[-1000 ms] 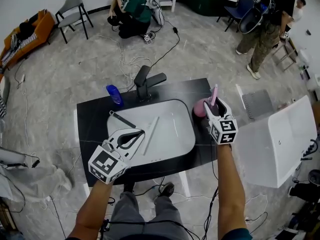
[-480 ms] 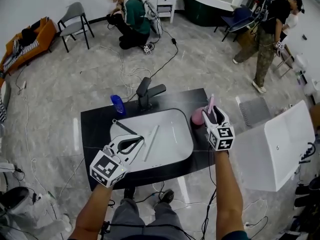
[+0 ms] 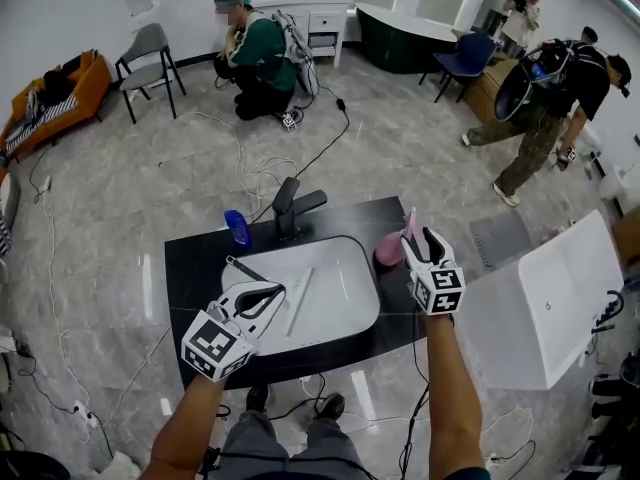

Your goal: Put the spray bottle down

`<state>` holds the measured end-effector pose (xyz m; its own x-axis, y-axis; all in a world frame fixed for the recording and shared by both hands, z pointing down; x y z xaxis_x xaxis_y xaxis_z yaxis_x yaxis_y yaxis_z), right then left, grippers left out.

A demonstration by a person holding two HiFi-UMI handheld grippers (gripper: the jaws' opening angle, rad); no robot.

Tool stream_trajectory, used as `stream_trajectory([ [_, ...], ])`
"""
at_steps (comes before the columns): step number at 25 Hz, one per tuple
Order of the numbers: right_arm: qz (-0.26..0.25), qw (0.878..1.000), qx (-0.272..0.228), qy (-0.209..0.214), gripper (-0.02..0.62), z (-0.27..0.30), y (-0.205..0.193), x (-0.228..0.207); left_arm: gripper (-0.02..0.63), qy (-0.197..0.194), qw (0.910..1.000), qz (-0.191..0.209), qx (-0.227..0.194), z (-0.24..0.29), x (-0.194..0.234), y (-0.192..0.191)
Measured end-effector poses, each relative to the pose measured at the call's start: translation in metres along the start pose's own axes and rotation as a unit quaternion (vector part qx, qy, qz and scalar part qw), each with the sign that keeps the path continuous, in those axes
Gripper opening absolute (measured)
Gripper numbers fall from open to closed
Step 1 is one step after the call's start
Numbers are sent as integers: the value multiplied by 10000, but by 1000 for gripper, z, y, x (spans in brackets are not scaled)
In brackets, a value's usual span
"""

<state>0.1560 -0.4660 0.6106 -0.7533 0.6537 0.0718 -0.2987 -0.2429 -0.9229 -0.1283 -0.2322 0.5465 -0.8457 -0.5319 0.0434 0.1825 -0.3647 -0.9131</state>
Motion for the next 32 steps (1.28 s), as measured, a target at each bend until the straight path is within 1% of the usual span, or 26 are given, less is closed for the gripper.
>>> stream_trajectory([
  [3,30,10000,-74,-15,235,-11,11,1,5,20,10000,1,-32,-8,0,7],
  [7,-12,10000,-21,61,235,-18,16,5,5,22,10000,5,-59,-14,-1,12],
  [13,-3,9997,-212,-75,232,-42,39,13,5,-45,9999,-70,-88,-21,-2,18],
  [20,32,9971,-722,-246,169,-103,84,26,5,-70,9997,-49,-225,-36,-1,37],
  [22,95,9960,-835,-301,142,-120,95,27,5,-92,9997,-50,-237,-38,-1,41],
  [25,204,9950,-917,-335,82,-143,108,33,5,-133,9995,-36,-272,-43,-3,47],
  [29,242,9952,-934,-152,15,-171,125,54,5,-189,9993,44,-326,-53,-7,58],
  [32,99,9964,-844,22,9,-189,139,75,5,-207,9989,119,-395,-62,-8,68],
])
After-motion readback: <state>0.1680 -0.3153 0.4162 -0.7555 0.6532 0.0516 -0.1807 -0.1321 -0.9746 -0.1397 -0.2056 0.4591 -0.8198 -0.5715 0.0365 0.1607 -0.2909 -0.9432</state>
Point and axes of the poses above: the fingertips, and each gripper's own axes: z forward along the fingers, x to its left, y out of its top, the point moved 6 cm from there along -z, backward along the fingers, and after that the axes turned 6 degrees about x, right-handed, at the moved point
